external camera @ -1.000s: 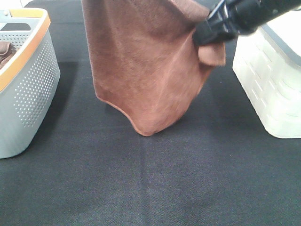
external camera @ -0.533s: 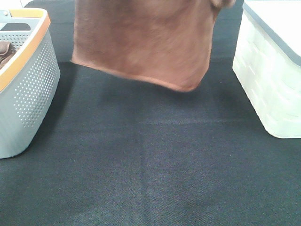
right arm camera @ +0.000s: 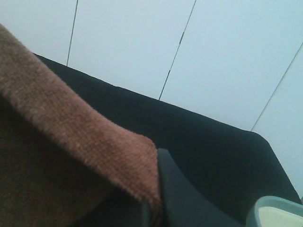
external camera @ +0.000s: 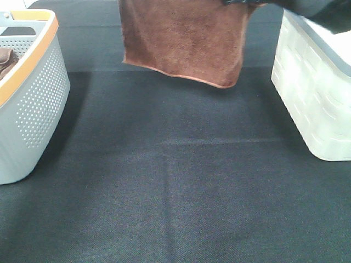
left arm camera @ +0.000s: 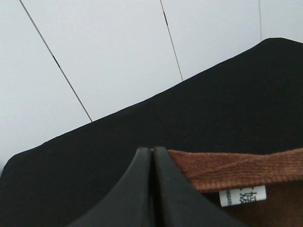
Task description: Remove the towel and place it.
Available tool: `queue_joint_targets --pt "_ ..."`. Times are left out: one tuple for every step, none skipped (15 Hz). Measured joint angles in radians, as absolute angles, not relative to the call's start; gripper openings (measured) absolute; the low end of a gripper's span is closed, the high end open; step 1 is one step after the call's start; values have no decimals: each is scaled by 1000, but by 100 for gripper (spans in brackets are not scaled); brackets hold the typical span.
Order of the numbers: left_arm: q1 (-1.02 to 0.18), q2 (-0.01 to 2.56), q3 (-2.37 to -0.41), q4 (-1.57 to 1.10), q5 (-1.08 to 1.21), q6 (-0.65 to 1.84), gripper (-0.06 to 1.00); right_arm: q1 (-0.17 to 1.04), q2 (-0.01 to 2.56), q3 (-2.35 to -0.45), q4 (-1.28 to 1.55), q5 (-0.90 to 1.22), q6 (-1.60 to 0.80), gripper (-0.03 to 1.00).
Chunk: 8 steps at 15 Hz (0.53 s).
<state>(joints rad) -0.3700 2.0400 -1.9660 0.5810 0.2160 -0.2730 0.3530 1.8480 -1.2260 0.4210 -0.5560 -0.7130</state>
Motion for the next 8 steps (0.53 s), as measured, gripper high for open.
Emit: queue_joint_targets --pt "-358 2064 -1966 583 183 -281 0 353 1891 -1259 415 -562 -713 0" --pt "-358 2064 -1966 583 183 -281 0 353 1891 -1259 415 -562 -713 0" --pt "-351 2101 -1966 584 163 -283 0 353 1954 -1306 414 -566 -715 0" --pt "-350 2126 -1966 584 159 -284 0 353 1991 -1328 412 -568 -723 0" --pt "-350 2153 -1966 583 166 -284 0 353 2023 -1339 412 -561 -738 0" --pt "-350 2174 -1966 574 210 -284 0 352 2038 -1340 412 -520 -752 0" --pt "-354 2185 -1966 552 286 -284 0 352 2043 -1341 413 -432 -771 0" --pt "-360 2187 -1966 532 393 -284 0 352 2043 -1341 412 -331 -779 0"
